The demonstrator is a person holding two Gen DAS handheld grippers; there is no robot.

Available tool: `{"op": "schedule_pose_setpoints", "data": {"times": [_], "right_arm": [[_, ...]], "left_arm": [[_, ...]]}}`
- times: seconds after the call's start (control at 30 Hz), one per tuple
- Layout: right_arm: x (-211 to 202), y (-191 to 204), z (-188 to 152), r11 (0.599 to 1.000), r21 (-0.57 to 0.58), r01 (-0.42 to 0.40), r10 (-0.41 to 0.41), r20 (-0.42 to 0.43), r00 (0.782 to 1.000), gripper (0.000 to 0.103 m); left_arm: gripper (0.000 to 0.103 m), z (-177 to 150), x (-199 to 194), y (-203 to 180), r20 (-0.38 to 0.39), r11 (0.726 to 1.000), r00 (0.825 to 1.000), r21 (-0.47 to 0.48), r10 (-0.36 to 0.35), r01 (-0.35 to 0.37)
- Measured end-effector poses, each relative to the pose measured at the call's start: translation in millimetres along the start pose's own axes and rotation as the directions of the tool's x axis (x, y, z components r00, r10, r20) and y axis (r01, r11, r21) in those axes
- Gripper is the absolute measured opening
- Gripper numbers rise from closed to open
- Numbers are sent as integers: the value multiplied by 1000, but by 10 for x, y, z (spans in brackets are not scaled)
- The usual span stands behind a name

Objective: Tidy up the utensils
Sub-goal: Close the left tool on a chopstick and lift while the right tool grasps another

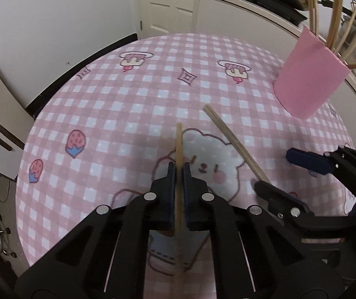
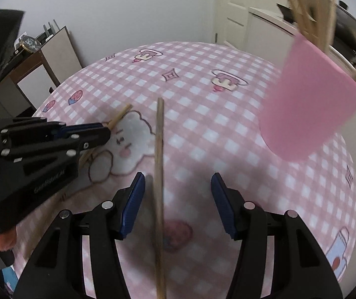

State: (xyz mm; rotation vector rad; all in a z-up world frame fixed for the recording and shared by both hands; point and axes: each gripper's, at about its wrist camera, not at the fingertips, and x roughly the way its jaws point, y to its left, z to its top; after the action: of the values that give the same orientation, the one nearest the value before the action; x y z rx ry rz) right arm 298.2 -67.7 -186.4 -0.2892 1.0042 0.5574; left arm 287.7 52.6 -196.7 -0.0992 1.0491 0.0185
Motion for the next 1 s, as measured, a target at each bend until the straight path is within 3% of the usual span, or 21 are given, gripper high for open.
{"op": "schedule_pose_setpoints", "data": {"times": [0.13, 0.23, 0.4, 0.7, 0.87, 1.0], "right_arm": [[132, 69, 188, 1000, -14, -9, 9, -22, 1000, 52], [195, 116, 306, 1000, -28, -3, 2, -38, 999, 41], [227, 118, 376, 1000, -27, -6, 5, -56, 998, 5], [-203, 122, 343, 999, -9, -37, 37, 54, 998, 5], [-728, 179, 314, 999, -29, -38, 43, 169, 985, 5], [-1155, 224, 286, 999, -41, -34, 44, 261, 964, 5]], "left_arm": [[6, 6, -64, 60, 23, 1000, 1000, -13, -10, 10], [6, 25, -126, 92, 39, 1000, 999, -16, -25, 25], [6, 63, -233, 128, 60, 999, 997, -20, -39, 40], [6, 113, -694, 91, 151, 996, 985, -13, -81, 84], [6, 103, -1113, 0, 231, 995, 968, 8, -102, 102], [6, 45, -1504, -125, 312, 992, 941, 39, -127, 121]]}}
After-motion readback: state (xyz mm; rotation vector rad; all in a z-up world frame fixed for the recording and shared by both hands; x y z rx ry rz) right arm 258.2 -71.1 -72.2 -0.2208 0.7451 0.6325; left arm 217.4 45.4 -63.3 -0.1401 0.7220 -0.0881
